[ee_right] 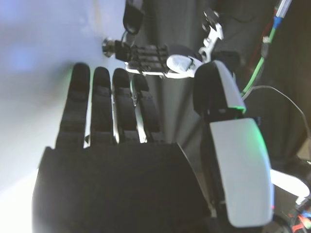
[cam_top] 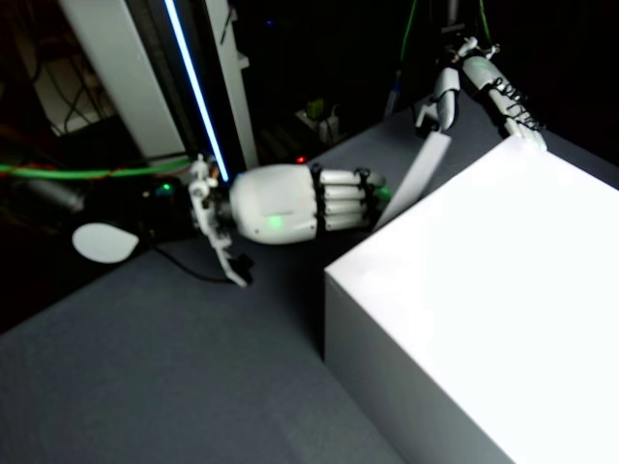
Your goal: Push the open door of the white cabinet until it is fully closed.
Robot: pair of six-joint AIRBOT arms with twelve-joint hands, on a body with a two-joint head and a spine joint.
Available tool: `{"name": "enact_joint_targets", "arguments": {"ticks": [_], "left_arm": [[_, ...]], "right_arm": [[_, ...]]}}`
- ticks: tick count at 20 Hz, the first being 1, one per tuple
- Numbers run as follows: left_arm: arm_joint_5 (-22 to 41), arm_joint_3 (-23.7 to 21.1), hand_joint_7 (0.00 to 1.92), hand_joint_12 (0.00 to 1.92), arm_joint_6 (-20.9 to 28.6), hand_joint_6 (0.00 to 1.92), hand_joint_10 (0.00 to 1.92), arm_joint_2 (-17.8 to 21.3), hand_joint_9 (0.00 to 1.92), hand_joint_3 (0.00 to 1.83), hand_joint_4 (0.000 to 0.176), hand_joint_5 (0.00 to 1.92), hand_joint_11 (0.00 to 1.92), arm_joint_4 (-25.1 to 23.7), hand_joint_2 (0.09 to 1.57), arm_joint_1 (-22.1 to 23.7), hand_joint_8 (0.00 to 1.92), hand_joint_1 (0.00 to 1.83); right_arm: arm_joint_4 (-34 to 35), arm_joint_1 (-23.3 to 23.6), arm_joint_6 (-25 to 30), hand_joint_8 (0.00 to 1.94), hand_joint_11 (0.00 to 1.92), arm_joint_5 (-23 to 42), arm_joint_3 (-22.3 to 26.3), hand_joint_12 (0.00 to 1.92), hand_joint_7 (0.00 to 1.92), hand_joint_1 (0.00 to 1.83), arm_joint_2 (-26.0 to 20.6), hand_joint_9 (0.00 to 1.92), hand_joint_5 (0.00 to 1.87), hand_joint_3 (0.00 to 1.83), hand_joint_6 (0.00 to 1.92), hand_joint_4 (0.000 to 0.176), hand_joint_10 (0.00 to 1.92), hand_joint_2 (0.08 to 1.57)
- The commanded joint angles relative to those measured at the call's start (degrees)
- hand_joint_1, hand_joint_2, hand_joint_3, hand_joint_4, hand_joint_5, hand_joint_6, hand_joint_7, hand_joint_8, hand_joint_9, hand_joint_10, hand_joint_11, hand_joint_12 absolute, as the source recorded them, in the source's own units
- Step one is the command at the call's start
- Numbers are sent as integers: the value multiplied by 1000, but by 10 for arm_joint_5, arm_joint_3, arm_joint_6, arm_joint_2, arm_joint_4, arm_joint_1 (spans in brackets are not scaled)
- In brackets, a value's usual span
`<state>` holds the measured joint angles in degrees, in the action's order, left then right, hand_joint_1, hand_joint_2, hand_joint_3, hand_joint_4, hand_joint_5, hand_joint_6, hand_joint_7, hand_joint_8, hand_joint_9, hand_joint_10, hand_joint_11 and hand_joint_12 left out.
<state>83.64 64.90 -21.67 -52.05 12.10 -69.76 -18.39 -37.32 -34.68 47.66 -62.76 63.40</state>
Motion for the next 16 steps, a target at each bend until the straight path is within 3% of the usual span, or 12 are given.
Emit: {"name": "enact_joint_targets", "arguments": {"ticks": [1,3,5,6,8,9,14,15,16], "left_arm": [[76,-1,0,0,2,0,0,-3,0,1,0,0,0,15,1448,0,0,168],[75,0,0,0,2,0,0,-4,0,0,4,0,0,16,1438,-1,0,138],[75,1,0,0,2,0,0,-5,0,0,0,0,0,16,1441,-1,0,158],[75,1,0,0,2,0,0,-5,0,0,0,0,0,16,1441,-1,0,140],[75,1,0,0,2,0,0,-5,0,2,0,0,0,16,1447,-1,0,148],[76,0,0,0,2,0,0,-5,0,0,0,0,0,16,1444,-1,0,177],[81,-1,0,0,2,0,0,-5,0,0,0,0,0,18,1443,-3,0,143],[82,-2,0,0,2,0,0,-5,0,1,11,0,0,20,1443,-4,0,124],[85,-2,0,0,2,0,0,-5,0,1,11,0,0,22,1443,-6,0,124]], "right_arm": [[11,10,1,2,0,64,-1,469,111,538,2,117,115,0,3,0,15,1260],[20,18,-10,0,0,55,-7,260,83,382,8,50,65,4,0,0,4,1318],[34,23,-28,0,0,47,-9,300,17,302,12,13,42,3,0,0,0,1343],[40,25,-38,0,0,46,-9,426,3,325,13,2,70,0,5,0,0,1318],[44,27,-44,0,0,44,-9,48,0,228,14,0,5,2,1,0,0,1321],[45,27,-44,0,0,45,-8,9,0,164,14,0,0,1,0,0,0,1318],[37,27,-42,0,29,55,7,13,0,154,8,0,0,0,0,0,0,1287],[33,27,-40,0,0,62,13,736,0,29,4,119,0,0,0,0,9,1293],[28,27,-35,0,0,70,19,736,0,29,-4,119,0,0,0,0,9,1293]]}}
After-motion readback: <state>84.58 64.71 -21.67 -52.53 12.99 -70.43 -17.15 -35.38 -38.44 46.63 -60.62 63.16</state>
